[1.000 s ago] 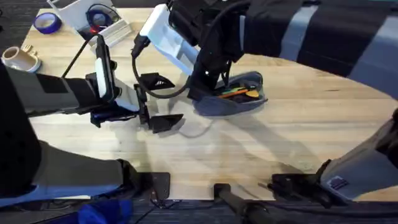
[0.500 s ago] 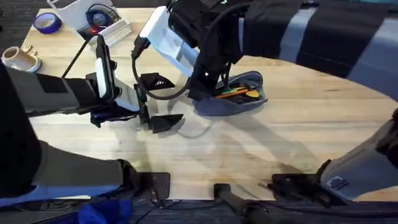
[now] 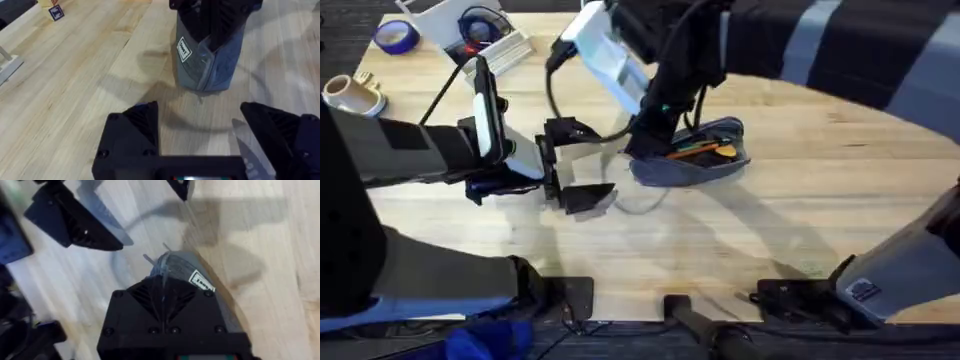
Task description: Unzip the bag, pick up the pens from the table one at a time and place them inside, then zip the bag closed.
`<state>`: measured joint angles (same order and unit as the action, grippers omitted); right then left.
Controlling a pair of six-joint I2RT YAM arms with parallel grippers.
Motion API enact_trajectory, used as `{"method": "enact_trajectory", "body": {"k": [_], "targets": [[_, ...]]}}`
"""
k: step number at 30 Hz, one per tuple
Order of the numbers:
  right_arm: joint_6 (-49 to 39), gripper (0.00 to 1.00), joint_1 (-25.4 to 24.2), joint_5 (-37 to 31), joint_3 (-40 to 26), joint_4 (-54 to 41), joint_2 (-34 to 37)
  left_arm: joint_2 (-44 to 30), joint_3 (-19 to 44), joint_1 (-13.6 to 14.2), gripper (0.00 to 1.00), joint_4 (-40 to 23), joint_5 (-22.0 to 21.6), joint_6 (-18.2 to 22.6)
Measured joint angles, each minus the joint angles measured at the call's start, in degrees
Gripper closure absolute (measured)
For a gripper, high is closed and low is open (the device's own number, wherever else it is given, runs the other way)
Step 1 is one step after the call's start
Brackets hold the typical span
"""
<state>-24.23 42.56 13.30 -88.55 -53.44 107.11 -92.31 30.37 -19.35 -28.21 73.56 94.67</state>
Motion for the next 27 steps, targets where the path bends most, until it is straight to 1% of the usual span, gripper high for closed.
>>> {"method": "enact_trajectory", "body": {"k": [6, 11, 21, 27], "targets": [[-3.04, 0.967, -4.24, 9.65, 0.11, -2.10, 0.00, 0.00, 0.00, 0.00, 0.007, 0.00, -0.02, 0.00], [-6.70, 0.967, -6.27, 15.90, 0.13, -4.04, 0.00, 0.00, 0.00, 0.00, 0.008, 0.00, -0.02, 0.00], [-15.26, 0.966, -11.03, 25.25, 0.24, -8.41, 0.00, 0.00, 0.00, 0.00, 0.008, 0.00, -0.02, 0.00], [-20.26, 0.966, -13.53, 29.21, 0.49, -10.67, 0.00, 0.00, 0.00, 0.00, 0.008, 0.02, -0.02, 0.00]]}}
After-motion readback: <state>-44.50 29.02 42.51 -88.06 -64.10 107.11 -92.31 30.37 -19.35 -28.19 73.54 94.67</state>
